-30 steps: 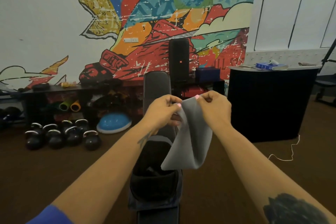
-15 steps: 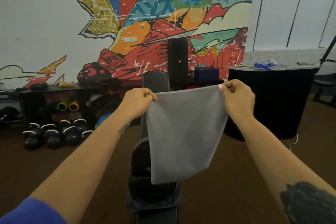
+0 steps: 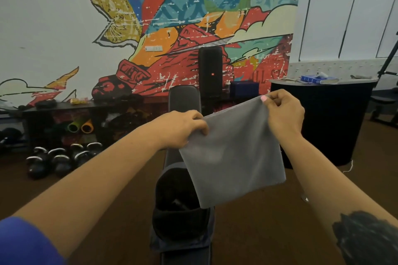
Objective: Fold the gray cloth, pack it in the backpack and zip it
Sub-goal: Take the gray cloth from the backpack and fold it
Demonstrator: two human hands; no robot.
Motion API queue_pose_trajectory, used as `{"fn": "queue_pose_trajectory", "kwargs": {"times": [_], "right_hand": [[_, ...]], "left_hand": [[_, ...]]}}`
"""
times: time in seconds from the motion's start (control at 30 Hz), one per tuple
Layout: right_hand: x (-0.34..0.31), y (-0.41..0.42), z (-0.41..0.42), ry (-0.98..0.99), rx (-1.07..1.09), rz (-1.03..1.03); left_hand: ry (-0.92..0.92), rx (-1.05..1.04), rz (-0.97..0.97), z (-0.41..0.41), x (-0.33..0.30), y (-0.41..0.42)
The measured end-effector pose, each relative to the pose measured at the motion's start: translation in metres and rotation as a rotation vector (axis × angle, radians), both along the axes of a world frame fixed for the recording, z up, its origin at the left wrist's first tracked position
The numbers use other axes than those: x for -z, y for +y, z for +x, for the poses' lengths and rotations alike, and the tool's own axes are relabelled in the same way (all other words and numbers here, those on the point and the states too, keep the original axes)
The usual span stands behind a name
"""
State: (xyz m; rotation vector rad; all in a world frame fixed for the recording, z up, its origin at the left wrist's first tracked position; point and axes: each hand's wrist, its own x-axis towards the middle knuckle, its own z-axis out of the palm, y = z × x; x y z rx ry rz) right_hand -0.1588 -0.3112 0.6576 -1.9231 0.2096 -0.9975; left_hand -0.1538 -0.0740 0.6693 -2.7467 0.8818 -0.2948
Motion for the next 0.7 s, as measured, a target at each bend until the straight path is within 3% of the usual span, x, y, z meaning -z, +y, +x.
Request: {"fn": "queue_pose_trajectory", "kwargs": {"times": [0.13, 0.3, 0.37, 0.57, 0.7], "right_hand": [[-0.005, 0.002, -0.002, -0.028, -0.064, -0.011], [-0.015, 0.010, -0.005, -0.039, -0.168, -0.085], [-0.018, 0.010, -0.004, -0.044, -0.162, -0.092], [-0.017, 0.003, -0.003, 0.006, -0.123, -0.070], [-0.008, 0.004, -0.003, 0.054, -0.114, -0.046]], "left_hand": [[0.044, 0.021, -0.002, -0.001, 0.001, -0.006], [0.181, -0.005, -0.463, 0.003, 0.021, -0.021], [0.150, 0.024, -0.533, 0.005, 0.030, -0.021], [0.021, 0.171, -0.104, -0.002, 0.015, -0.020], [0.084, 0.050, -0.138, 0.002, -0.002, -0.023]]}}
